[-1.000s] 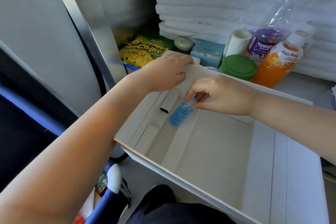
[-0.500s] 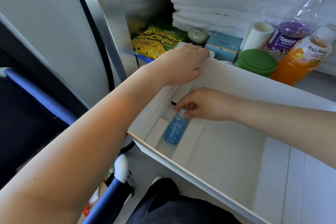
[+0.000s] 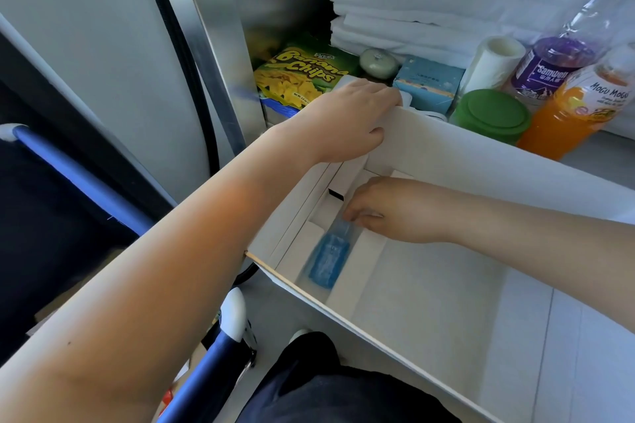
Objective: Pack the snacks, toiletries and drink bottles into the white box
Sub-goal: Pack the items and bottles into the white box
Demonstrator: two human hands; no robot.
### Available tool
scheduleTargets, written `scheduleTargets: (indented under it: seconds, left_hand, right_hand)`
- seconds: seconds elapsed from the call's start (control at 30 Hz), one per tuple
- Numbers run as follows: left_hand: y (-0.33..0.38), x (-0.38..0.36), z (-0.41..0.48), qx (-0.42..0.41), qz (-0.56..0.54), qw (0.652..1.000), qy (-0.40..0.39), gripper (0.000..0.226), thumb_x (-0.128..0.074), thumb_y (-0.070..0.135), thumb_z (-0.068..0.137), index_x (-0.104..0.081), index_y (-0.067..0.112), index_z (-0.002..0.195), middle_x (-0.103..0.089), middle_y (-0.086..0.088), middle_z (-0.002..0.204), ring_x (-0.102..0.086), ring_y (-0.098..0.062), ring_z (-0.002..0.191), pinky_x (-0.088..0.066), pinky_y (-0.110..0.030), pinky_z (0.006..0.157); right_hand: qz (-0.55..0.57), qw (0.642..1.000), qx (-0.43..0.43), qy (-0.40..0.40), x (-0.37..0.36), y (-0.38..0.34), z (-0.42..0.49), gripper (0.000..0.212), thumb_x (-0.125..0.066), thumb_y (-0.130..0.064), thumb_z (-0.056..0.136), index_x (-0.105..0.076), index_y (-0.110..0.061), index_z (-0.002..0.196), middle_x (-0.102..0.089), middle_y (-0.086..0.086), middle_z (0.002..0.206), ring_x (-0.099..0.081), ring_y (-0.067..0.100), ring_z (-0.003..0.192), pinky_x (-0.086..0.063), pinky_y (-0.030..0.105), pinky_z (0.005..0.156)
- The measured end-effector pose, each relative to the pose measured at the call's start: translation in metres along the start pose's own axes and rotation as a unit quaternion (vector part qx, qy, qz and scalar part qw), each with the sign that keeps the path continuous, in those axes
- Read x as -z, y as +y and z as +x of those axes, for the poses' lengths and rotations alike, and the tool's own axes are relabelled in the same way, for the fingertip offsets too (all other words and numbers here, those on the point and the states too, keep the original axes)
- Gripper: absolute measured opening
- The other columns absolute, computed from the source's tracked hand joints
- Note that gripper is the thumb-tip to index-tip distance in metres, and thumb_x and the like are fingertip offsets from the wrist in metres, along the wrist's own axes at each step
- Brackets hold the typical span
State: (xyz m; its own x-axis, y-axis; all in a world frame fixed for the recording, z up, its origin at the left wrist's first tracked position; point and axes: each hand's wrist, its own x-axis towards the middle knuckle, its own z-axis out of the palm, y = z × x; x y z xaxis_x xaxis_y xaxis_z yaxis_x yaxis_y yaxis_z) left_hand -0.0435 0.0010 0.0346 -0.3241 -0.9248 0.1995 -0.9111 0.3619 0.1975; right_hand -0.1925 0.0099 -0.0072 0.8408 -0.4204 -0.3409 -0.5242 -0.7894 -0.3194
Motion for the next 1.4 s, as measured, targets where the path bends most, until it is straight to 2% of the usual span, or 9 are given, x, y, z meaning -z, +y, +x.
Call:
scheduleTargets:
  seconds: [0.17, 0.37, 0.6, 0.7, 0.83, 0.93, 1.07, 1.27, 1.4]
  left_hand:
    - [0.000, 0.001, -0.003, 0.003, 0.004, 1.000, -0.002, 0.037, -0.046, 0.022, 0.090, -0.045, 0.019, 0.126, -0.050, -0.001, 0.126, -0.039, -0.018, 0.120, -0.040, -0.036, 0.093]
    - [0.001, 0.003, -0.008, 0.003, 0.004, 1.000, 0.006, 0.036, -0.045, 0.020, 0.090, -0.045, 0.020, 0.126, -0.049, 0.001, 0.126, -0.038, -0.017, 0.120, -0.044, -0.037, 0.091]
    - [0.001, 0.003, -0.008, 0.006, -0.005, 1.000, -0.013, 0.031, -0.043, 0.017, 0.091, -0.046, 0.019, 0.122, -0.050, 0.002, 0.117, -0.039, -0.015, 0.108, -0.045, -0.043, 0.086]
    - [0.000, 0.003, -0.006, 0.000, -0.022, 1.000, -0.015, 0.030, -0.042, 0.016, 0.092, -0.046, 0.019, 0.121, -0.050, 0.002, 0.116, -0.039, -0.015, 0.108, -0.044, -0.041, 0.087]
    - [-0.001, 0.003, -0.001, 0.006, -0.039, 0.999, -0.023, 0.032, -0.040, 0.018, 0.093, -0.045, 0.020, 0.125, -0.050, 0.003, 0.120, -0.038, -0.013, 0.108, -0.042, -0.033, 0.086]
    - [0.000, 0.004, 0.002, 0.012, -0.053, 0.998, -0.030, 0.035, -0.039, 0.017, 0.094, -0.044, 0.020, 0.128, -0.050, 0.003, 0.121, -0.038, -0.013, 0.109, -0.043, -0.033, 0.086]
    - [0.000, 0.003, 0.002, 0.009, -0.069, 0.997, -0.029, 0.037, -0.037, 0.014, 0.094, -0.044, 0.021, 0.129, -0.051, 0.003, 0.121, -0.038, -0.014, 0.110, -0.043, -0.032, 0.085]
    - [-0.002, 0.002, 0.005, 0.010, -0.091, 0.995, -0.030, 0.038, -0.036, 0.012, 0.093, -0.045, 0.020, 0.129, -0.053, 0.002, 0.119, -0.040, -0.015, 0.109, -0.044, -0.036, 0.089]
    - [-0.003, 0.002, 0.006, 0.013, -0.109, 0.994, -0.025, 0.039, -0.036, 0.010, 0.092, -0.047, 0.019, 0.128, -0.054, 0.002, 0.117, -0.041, -0.014, 0.108, -0.044, -0.035, 0.087]
  right_hand:
    - [0.035, 0.998, 0.020, -0.044, -0.007, -0.007, -0.001, 0.037, -0.041, -0.008, 0.096, -0.060, -0.021, 0.126, -0.057, -0.004, 0.127, -0.050, 0.011, 0.114, -0.033, 0.012, 0.087]
    - [-0.004, 0.998, 0.023, -0.050, 0.010, -0.017, -0.009, 0.038, -0.041, -0.011, 0.097, -0.056, -0.022, 0.130, -0.053, -0.005, 0.133, -0.046, 0.010, 0.121, -0.034, 0.021, 0.102]
    - [0.008, 0.997, -0.040, -0.065, 0.058, -0.004, -0.059, 0.023, -0.047, -0.036, 0.095, -0.068, -0.030, 0.103, -0.067, -0.018, 0.101, -0.059, -0.003, 0.091, -0.047, 0.023, 0.086]
    - [0.080, 0.993, -0.082, 0.007, 0.090, 0.012, -0.077, 0.017, -0.052, -0.038, 0.092, -0.067, -0.039, 0.087, -0.068, -0.024, 0.086, -0.061, -0.009, 0.081, -0.047, 0.012, 0.073]
    - [0.170, 0.954, -0.095, 0.228, 0.129, 0.038, -0.062, 0.014, -0.055, -0.028, 0.091, -0.067, -0.032, 0.086, -0.070, -0.016, 0.083, -0.065, -0.003, 0.077, -0.052, 0.013, 0.070]
    - [0.090, 0.932, -0.149, 0.319, 0.137, 0.064, -0.012, 0.013, -0.060, -0.023, 0.090, -0.063, -0.030, 0.101, -0.066, -0.014, 0.099, -0.061, 0.000, 0.087, -0.045, 0.012, 0.072]
    - [-0.008, 0.935, -0.189, 0.299, 0.133, 0.094, 0.056, 0.036, -0.060, -0.024, 0.090, -0.056, -0.016, 0.125, -0.056, 0.005, 0.126, -0.054, 0.023, 0.111, -0.041, 0.030, 0.086]
    - [-0.111, 0.948, -0.185, 0.232, 0.122, 0.116, 0.106, 0.034, -0.053, -0.027, 0.092, -0.055, -0.011, 0.122, -0.054, 0.013, 0.118, -0.053, 0.032, 0.106, -0.040, 0.032, 0.078]
    - [-0.129, 0.943, -0.187, 0.243, 0.113, 0.118, 0.115, 0.041, -0.052, -0.030, 0.094, -0.053, -0.007, 0.127, -0.049, 0.015, 0.120, -0.050, 0.032, 0.106, -0.043, 0.035, 0.081]
